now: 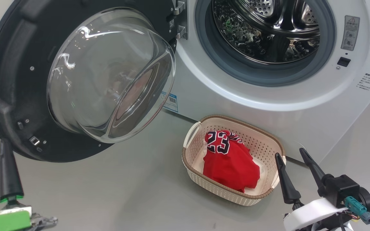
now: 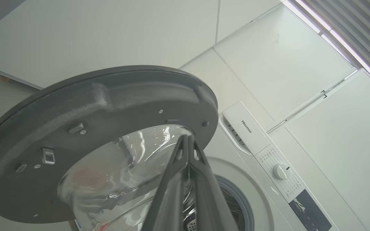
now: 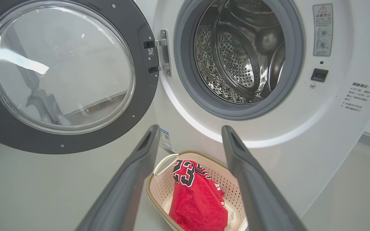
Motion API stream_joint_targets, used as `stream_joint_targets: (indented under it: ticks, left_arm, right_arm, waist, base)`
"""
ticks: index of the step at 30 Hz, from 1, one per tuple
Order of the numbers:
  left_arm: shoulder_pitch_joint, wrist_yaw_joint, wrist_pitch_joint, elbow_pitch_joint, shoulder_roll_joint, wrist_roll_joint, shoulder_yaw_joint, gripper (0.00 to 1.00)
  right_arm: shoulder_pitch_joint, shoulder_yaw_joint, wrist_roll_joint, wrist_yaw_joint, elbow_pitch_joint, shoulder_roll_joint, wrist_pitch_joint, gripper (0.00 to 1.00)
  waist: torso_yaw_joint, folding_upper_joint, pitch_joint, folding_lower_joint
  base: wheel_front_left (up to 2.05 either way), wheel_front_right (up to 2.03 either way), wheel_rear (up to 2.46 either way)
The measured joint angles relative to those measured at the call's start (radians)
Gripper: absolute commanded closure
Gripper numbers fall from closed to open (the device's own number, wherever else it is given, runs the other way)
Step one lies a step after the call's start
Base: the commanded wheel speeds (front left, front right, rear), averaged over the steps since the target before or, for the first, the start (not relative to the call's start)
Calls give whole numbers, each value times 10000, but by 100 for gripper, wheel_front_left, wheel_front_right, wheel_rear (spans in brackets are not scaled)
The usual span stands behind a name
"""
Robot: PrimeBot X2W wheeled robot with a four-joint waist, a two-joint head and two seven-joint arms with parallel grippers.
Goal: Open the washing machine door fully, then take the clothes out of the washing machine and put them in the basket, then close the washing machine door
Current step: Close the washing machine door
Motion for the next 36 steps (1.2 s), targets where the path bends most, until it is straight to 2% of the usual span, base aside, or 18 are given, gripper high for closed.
stream_joint_targets:
  ticks: [3, 6, 10, 21, 24, 30, 33, 36]
  left_arm:
    - [-401, 2, 236, 33, 71, -376, 520, 100]
    - [-903, 2, 420, 219, 437, -708, 1097, 100]
    - [-1700, 157, 713, 675, 727, -1751, 1756, 100]
    - [-3336, 1304, 1676, 3348, 1710, -3555, 3009, 100]
    - [-3658, 1565, 1843, 4046, 2027, -3672, 3246, 100]
    - [-4507, 1693, 2054, 5047, 2385, -4192, 3643, 100]
    - [-4672, 1804, 2270, 5779, 2821, -4178, 3603, 100]
    - [-4753, 1822, 2376, 6253, 3020, -4136, 3513, 100]
  right_arm:
    - [-22, -33, 0, 0, -27, -65, 10, 0]
    - [-67, -65, -2, 0, -59, -115, 10, 0]
    - [-105, -90, -2, -2, -100, -163, 15, 0]
    - [-206, 17, -84, 12, -224, -261, 265, 0]
    - [-298, 50, -84, 13, -247, -265, 274, 0]
    - [-316, 59, -84, 98, -276, -290, 355, 0]
    - [-332, 63, -84, 100, -305, -314, 382, 0]
    - [-396, 84, -113, 102, -353, -353, 414, 0]
  waist:
    - [2, 0, 87, 0]
    - [1, 0, 160, 0]
    - [5, 0, 218, 0]
    - [-82, 0, 413, 0]
    - [-188, 0, 462, 0]
    - [-406, 0, 572, 0]
    - [-565, 0, 663, 0]
    - [-690, 0, 745, 0]
  base:
    - [0, 0, 0]
    - [0, 0, 0]
    - [0, 0, 0]
    - [0, 0, 0]
    - [0, 0, 0]
    - [0, 0, 0]
    - [0, 0, 0]
    - [0, 0, 0]
